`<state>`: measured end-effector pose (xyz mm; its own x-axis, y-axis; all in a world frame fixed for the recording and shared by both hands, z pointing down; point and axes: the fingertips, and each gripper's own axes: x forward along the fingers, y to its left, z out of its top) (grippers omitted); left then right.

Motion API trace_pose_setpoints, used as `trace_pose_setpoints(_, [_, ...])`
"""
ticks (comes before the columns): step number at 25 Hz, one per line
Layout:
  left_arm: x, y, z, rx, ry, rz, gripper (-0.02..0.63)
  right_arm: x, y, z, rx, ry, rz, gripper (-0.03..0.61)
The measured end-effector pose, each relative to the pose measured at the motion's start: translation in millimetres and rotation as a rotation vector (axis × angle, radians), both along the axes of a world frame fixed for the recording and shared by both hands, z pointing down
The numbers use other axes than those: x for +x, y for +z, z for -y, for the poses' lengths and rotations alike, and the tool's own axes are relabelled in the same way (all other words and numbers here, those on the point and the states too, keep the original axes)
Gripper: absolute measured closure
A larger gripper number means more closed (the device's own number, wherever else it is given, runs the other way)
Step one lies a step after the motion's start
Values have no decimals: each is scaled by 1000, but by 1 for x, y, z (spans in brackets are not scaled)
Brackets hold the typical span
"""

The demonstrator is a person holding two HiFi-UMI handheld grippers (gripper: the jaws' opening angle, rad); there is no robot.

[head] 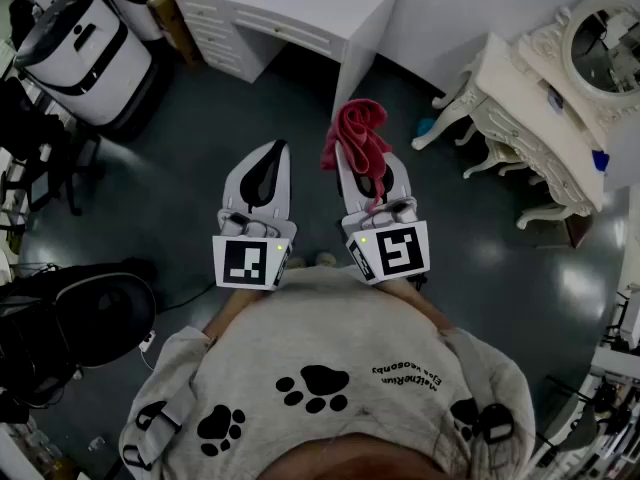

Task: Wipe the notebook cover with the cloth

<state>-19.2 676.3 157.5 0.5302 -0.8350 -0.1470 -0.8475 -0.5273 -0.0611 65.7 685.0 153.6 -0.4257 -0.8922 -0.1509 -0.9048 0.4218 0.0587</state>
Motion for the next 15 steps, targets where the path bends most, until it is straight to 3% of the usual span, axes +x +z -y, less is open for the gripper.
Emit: trace_pose_setpoints(15, [41, 5, 10, 2, -28, 1, 615, 38, 1, 10, 15, -46, 29, 520])
